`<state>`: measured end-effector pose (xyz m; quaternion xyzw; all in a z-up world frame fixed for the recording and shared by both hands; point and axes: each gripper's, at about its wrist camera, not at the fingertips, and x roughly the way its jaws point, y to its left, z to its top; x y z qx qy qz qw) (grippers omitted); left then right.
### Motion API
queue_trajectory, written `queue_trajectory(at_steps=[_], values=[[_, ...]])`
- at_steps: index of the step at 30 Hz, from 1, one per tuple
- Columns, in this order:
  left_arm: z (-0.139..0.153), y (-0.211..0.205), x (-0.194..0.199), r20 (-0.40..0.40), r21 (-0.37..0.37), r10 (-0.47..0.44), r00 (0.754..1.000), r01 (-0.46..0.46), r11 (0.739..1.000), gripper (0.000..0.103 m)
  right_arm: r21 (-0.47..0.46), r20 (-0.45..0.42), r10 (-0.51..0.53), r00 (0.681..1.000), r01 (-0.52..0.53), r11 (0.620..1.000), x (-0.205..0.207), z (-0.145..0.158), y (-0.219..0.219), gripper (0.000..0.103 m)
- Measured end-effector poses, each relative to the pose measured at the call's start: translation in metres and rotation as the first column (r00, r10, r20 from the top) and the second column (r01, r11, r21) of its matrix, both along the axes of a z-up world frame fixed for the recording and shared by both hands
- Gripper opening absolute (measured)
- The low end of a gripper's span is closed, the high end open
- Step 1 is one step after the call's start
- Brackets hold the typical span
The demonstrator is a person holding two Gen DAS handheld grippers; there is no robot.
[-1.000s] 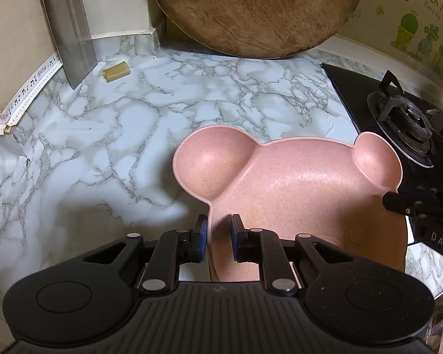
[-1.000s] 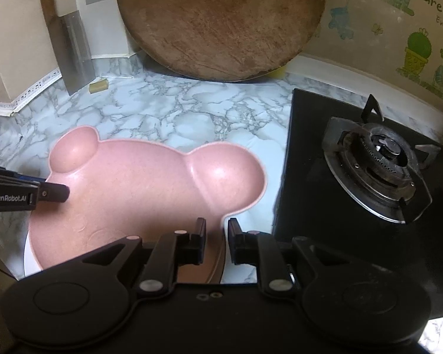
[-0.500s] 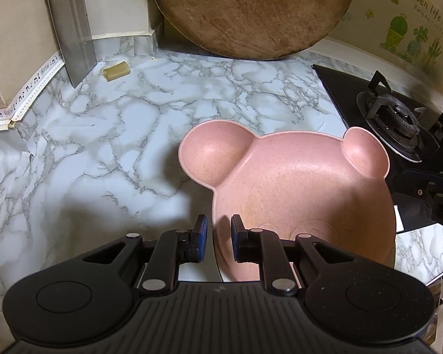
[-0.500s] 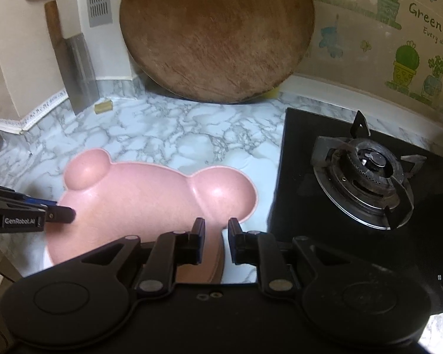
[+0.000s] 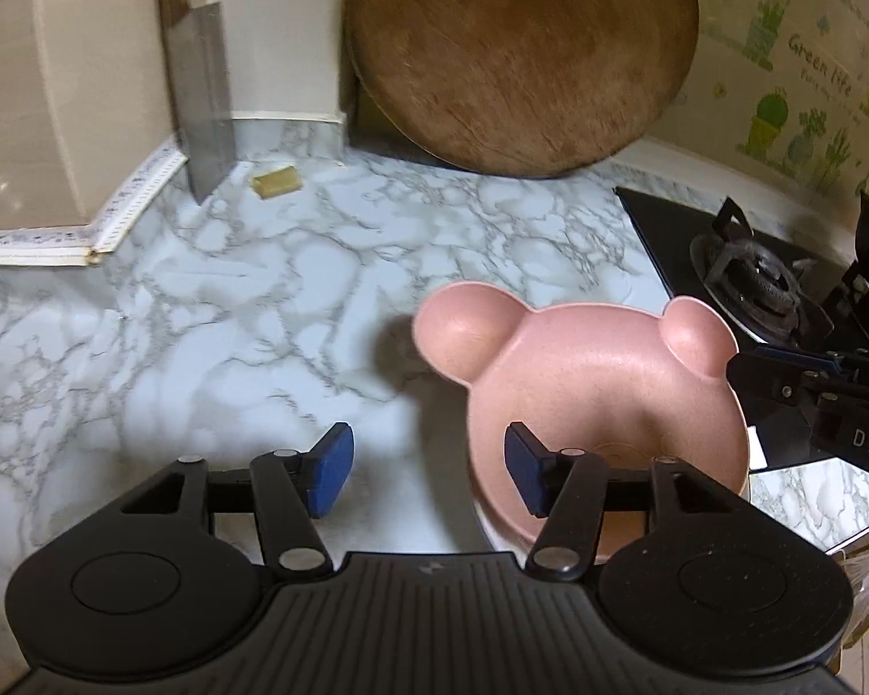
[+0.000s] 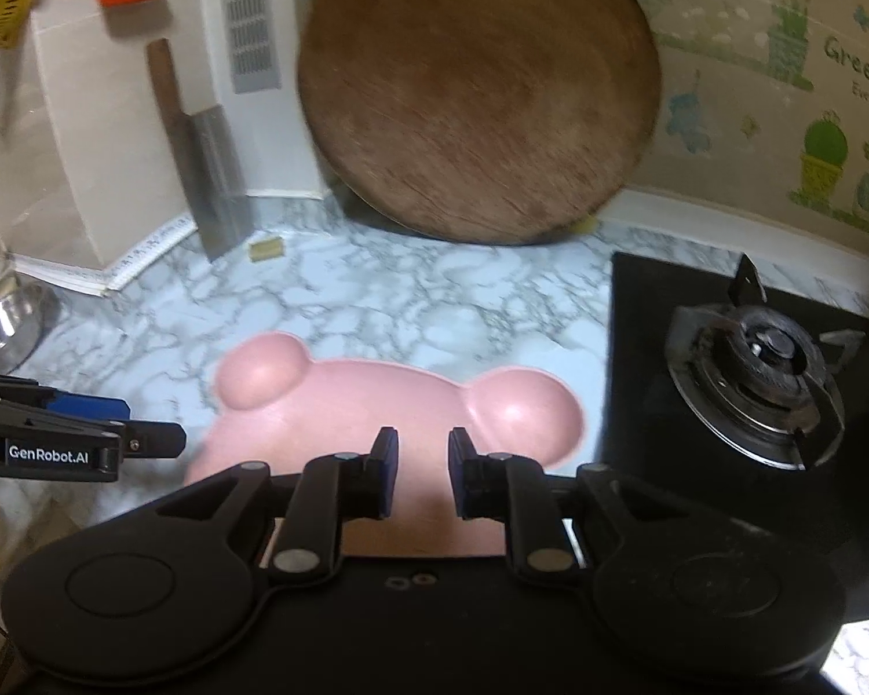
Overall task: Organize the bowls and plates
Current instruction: 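Lower the pink plate onto the plate stack and open both grippers, then move both grippers to the stainless steel bowl by the wall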
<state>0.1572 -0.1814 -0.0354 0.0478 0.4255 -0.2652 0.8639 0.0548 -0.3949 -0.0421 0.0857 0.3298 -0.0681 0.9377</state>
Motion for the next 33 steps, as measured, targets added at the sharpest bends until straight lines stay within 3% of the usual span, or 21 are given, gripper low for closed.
queue_trajectory(at_steps=[5,8,11,15,17,21,22,23,33], values=[[0.013,0.030,-0.006,0.025,-0.021,0.033,0.999,-0.032,0.999,0.058,0.015,0.061,0.043,0.997,-0.044,0.999,0.001,0.013,0.022,0.019],[0.023,0.051,-0.013,0.059,-0.032,0.057,0.997,-0.056,0.998,0.067,0.018,0.102,0.079,0.992,-0.081,0.997,0.003,0.021,0.038,0.020],[0.030,0.074,-0.017,0.086,-0.041,0.089,0.992,-0.085,0.996,0.068,0.007,0.137,0.122,0.983,-0.124,0.992,0.005,0.029,0.056,0.022],[0.037,0.107,-0.020,0.098,-0.057,0.141,0.985,-0.136,0.989,0.068,-0.003,0.165,0.184,0.969,-0.186,0.983,0.011,0.039,0.081,0.028],[0.040,0.124,-0.021,0.104,-0.064,0.166,0.981,-0.160,0.985,0.070,-0.006,0.172,0.209,0.963,-0.211,0.977,0.016,0.043,0.093,0.035],[0.045,0.157,-0.020,0.128,-0.071,0.218,0.967,-0.210,0.975,0.074,-0.008,0.193,0.258,0.947,-0.261,0.965,0.027,0.052,0.120,0.075],[0.046,0.166,-0.019,0.132,-0.072,0.232,0.964,-0.224,0.972,0.074,-0.023,0.200,0.260,0.945,-0.261,0.965,0.030,0.054,0.128,0.093],[0.047,0.174,-0.018,0.135,-0.073,0.245,0.960,-0.237,0.969,0.074,-0.038,0.212,0.262,0.941,-0.260,0.965,0.032,0.057,0.136,0.097],[0.058,0.257,0.016,0.190,-0.066,0.395,0.899,-0.390,0.919,0.078,-0.088,0.223,0.368,0.903,-0.358,0.930,0.087,0.073,0.210,0.102]])
